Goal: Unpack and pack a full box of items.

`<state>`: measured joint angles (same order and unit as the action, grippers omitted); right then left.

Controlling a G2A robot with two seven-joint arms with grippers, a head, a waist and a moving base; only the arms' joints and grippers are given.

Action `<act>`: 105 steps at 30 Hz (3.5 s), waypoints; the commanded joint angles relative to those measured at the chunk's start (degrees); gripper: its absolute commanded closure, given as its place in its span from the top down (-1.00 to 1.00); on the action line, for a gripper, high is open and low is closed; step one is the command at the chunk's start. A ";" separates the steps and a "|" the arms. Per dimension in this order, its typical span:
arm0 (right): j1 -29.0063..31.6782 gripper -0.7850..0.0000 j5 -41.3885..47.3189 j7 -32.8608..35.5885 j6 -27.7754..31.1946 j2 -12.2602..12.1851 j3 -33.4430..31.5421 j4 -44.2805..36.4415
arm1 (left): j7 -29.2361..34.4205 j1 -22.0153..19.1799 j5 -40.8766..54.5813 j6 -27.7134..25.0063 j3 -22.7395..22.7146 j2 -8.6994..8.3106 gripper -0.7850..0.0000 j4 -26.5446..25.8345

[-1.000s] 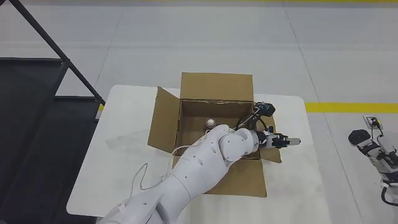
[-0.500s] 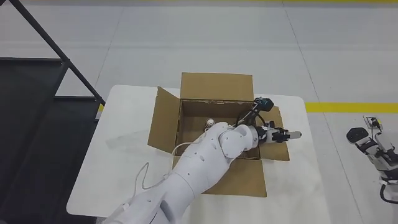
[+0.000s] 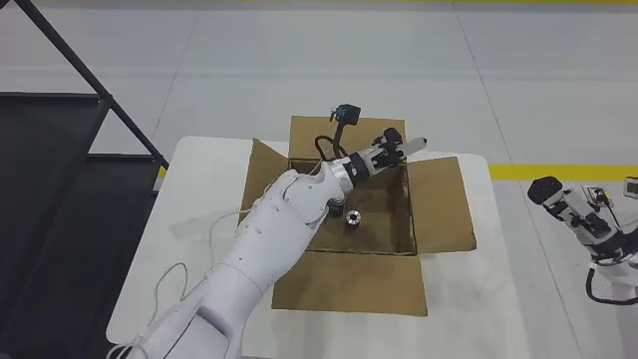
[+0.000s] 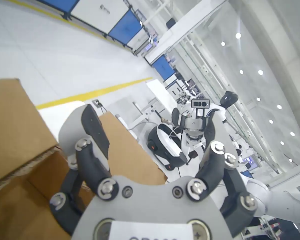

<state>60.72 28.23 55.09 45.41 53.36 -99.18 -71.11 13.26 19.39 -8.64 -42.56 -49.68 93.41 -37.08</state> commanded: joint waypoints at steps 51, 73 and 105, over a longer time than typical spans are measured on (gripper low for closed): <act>-37.38 1.00 -65.95 -14.48 -30.38 15.78 63.17 3.80 | 6.69 69.25 11.12 22.95 -63.12 -15.17 1.00 -79.87; -47.28 -1.00 -60.62 -18.81 -28.79 29.70 72.58 32.85 | 6.69 69.25 11.12 22.95 -63.12 -15.17 1.00 -79.87; -7.14 -1.00 -78.63 -17.09 -41.41 9.98 21.16 -29.97 | 6.69 69.25 11.12 22.95 -63.12 -15.17 1.00 -79.87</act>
<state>50.65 -50.39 38.69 5.56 63.68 -73.99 -99.03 19.96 88.63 2.48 -19.61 -112.80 78.24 -116.96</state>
